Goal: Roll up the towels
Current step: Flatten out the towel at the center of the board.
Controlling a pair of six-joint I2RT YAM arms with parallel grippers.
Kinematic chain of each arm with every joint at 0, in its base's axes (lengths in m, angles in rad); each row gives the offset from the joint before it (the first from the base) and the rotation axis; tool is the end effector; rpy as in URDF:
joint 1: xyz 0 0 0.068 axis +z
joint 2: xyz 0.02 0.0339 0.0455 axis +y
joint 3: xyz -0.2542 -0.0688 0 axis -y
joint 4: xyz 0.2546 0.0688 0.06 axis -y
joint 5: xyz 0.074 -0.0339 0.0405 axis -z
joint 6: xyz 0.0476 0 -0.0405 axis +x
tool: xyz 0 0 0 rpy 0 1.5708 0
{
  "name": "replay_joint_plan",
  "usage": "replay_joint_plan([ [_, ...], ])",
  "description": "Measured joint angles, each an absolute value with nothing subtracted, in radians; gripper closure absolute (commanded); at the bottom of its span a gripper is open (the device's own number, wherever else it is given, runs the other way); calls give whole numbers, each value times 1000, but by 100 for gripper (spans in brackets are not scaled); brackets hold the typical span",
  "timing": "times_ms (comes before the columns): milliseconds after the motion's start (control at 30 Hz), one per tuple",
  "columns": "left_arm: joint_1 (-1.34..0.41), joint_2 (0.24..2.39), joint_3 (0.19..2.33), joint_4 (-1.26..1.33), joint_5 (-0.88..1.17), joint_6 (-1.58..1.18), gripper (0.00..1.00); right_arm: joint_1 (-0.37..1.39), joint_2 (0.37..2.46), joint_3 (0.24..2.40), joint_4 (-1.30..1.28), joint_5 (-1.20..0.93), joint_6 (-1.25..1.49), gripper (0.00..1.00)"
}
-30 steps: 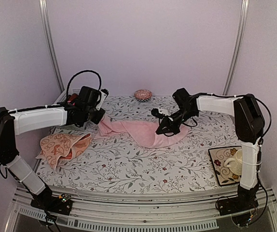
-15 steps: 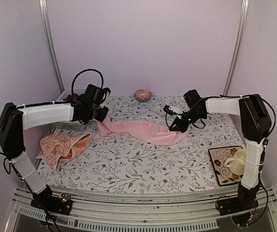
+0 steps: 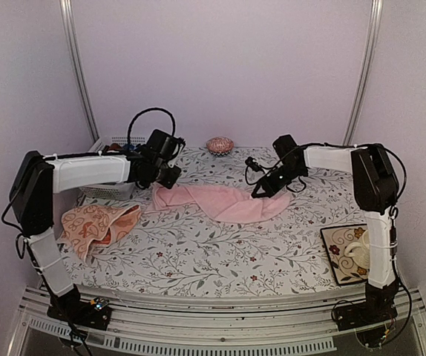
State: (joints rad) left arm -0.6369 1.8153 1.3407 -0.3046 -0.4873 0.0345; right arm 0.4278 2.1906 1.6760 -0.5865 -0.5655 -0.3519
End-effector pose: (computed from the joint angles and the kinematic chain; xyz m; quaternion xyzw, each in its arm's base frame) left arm 0.3493 -0.2307 0.2156 0.2072 0.8761 0.1016 0.4233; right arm 0.4175 0.2184 0.1455 -0.4150 0.8392 0.2796 0.2130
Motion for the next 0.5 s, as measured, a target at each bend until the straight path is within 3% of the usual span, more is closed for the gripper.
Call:
replay_joint_plan([
  [300, -632, 1849, 1401, -324, -507, 61, 100, 391, 2214, 1702, -628, -554, -253, 99],
  [500, -579, 1842, 1509, -324, -473, 95, 100, 312, 2091, 1686, -572, -469, -205, 99],
])
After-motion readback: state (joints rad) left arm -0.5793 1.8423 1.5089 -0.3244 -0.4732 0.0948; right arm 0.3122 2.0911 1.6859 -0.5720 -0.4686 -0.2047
